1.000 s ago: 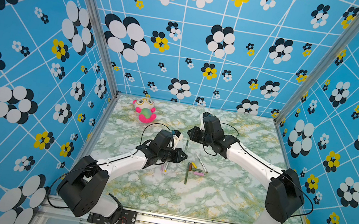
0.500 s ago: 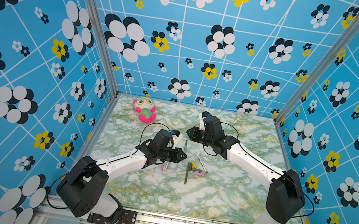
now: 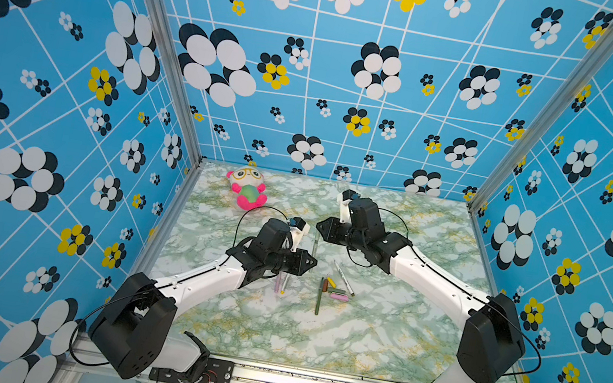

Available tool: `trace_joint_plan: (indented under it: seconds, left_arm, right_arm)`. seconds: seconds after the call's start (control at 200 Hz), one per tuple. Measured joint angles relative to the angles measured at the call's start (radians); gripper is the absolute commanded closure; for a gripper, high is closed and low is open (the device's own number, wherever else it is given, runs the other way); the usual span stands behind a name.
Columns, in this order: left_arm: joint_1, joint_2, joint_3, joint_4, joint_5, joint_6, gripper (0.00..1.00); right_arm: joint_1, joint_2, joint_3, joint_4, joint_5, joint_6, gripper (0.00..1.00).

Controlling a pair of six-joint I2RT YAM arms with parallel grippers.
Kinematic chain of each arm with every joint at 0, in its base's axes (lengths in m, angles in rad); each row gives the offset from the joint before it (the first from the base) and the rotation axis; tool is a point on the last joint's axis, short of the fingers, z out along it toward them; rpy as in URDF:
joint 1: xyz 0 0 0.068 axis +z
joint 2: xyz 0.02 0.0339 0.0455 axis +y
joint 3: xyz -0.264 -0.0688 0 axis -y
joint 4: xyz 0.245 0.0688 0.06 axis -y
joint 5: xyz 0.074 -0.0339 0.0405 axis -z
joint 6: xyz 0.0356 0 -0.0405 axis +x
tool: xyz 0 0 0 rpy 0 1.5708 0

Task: Insert the pens into the pen caps

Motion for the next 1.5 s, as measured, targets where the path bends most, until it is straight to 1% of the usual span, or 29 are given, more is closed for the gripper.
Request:
trace_joint_plan:
  seconds: [0.205, 0.295, 0.345, 0.405, 0.495, 0.565, 0.695, 0.86, 1.015, 1.184, 1.374, 1.499]
  left_arm:
    - [0.004, -0.005, 0.003, -0.010, -0.015, 0.031, 1.00]
    - [0.005, -0.005, 0.011, -0.018, -0.020, 0.039, 1.00]
    - [0.005, -0.005, 0.016, -0.018, -0.023, 0.045, 1.00]
    - [0.005, -0.004, 0.028, -0.018, -0.024, 0.055, 1.00]
    - [0.005, -0.003, 0.046, -0.018, -0.026, 0.073, 1.00]
    - [0.005, -0.003, 0.053, -0.020, -0.025, 0.091, 1.00]
    - [0.005, -0.004, 0.060, -0.035, -0.011, 0.120, 1.00]
    - [0.005, -0.005, 0.060, -0.055, -0.007, 0.135, 1.00]
    - [0.004, -0.011, 0.060, -0.066, -0.012, 0.135, 1.00]
    - [0.005, -0.011, 0.061, -0.078, -0.040, 0.135, 1.00]
    - [0.003, -0.011, 0.073, -0.088, -0.076, 0.145, 1.00]
    - [-0.001, -0.011, 0.085, -0.091, -0.098, 0.157, 1.00]
  right_arm:
    - [0.003, 0.000, 0.000, -0.005, -0.021, -0.003, 0.78]
    - [0.003, 0.000, 0.000, -0.005, -0.026, -0.003, 0.75]
    - [0.003, 0.000, 0.000, -0.006, -0.031, -0.006, 0.72]
    - [0.003, 0.000, 0.000, -0.011, -0.039, -0.008, 0.62]
    - [0.003, -0.005, 0.000, -0.021, -0.052, -0.007, 0.52]
    - [0.002, -0.017, 0.001, -0.032, -0.056, -0.012, 0.49]
    - [-0.008, -0.059, 0.014, -0.058, -0.056, -0.018, 0.46]
    - [-0.025, -0.097, 0.081, -0.118, -0.030, -0.026, 0.46]
    - [-0.027, -0.091, 0.158, -0.206, 0.009, -0.024, 0.48]
    - [-0.027, -0.047, 0.223, -0.273, 0.034, -0.015, 0.50]
    - [-0.021, 0.042, 0.324, -0.364, 0.061, -0.010, 0.52]
    - [-0.014, 0.078, 0.363, -0.398, 0.076, -0.010, 0.53]
